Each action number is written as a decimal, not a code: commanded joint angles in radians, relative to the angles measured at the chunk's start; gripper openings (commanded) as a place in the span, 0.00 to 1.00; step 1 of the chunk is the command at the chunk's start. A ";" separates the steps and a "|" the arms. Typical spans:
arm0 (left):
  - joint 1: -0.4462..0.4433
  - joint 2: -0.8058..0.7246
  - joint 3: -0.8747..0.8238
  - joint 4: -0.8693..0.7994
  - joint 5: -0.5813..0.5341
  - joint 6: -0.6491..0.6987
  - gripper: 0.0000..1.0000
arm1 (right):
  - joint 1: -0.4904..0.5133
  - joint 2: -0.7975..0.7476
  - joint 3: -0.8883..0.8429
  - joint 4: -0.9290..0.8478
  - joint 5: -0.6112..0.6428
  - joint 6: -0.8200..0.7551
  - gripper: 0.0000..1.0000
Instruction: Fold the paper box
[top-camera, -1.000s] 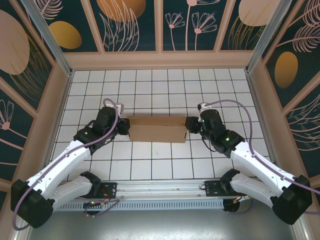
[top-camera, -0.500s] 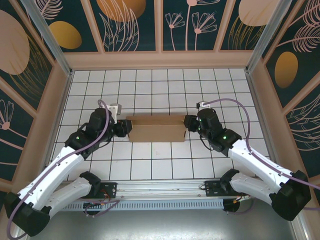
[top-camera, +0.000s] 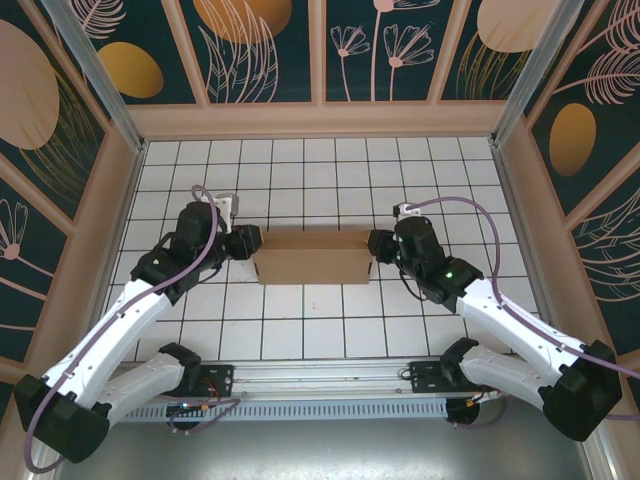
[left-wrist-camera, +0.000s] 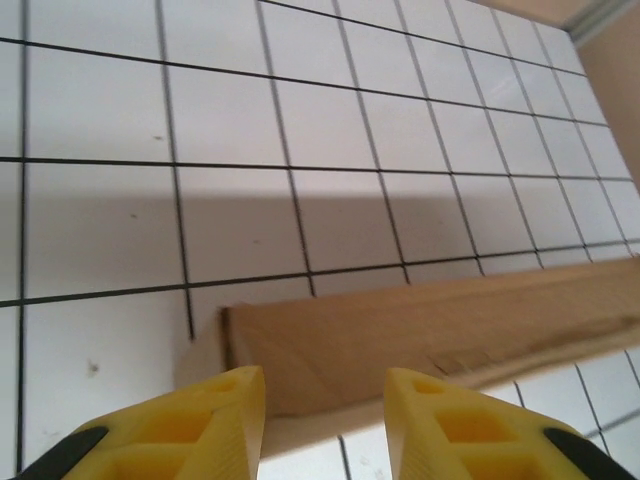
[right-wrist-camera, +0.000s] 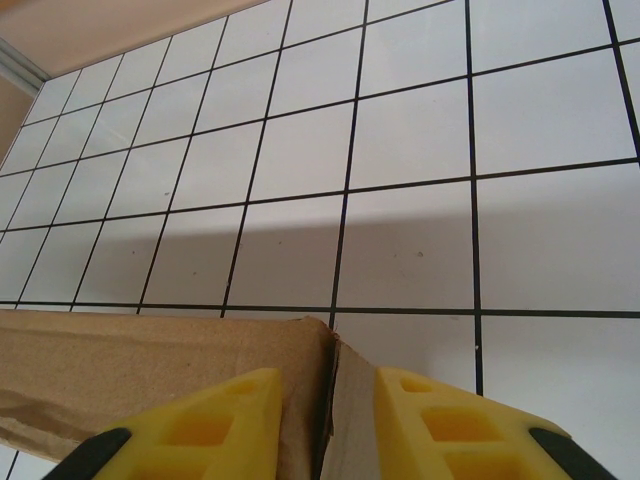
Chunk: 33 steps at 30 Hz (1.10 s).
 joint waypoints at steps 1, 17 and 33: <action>0.041 0.012 -0.031 0.082 0.034 -0.004 0.39 | 0.011 0.028 -0.030 -0.122 0.012 -0.019 0.30; 0.051 -0.018 -0.277 0.220 0.123 -0.120 0.34 | 0.040 0.023 -0.089 -0.107 0.006 0.000 0.29; 0.052 -0.115 -0.548 0.415 0.124 -0.399 0.34 | 0.053 0.029 -0.201 -0.061 -0.038 0.103 0.27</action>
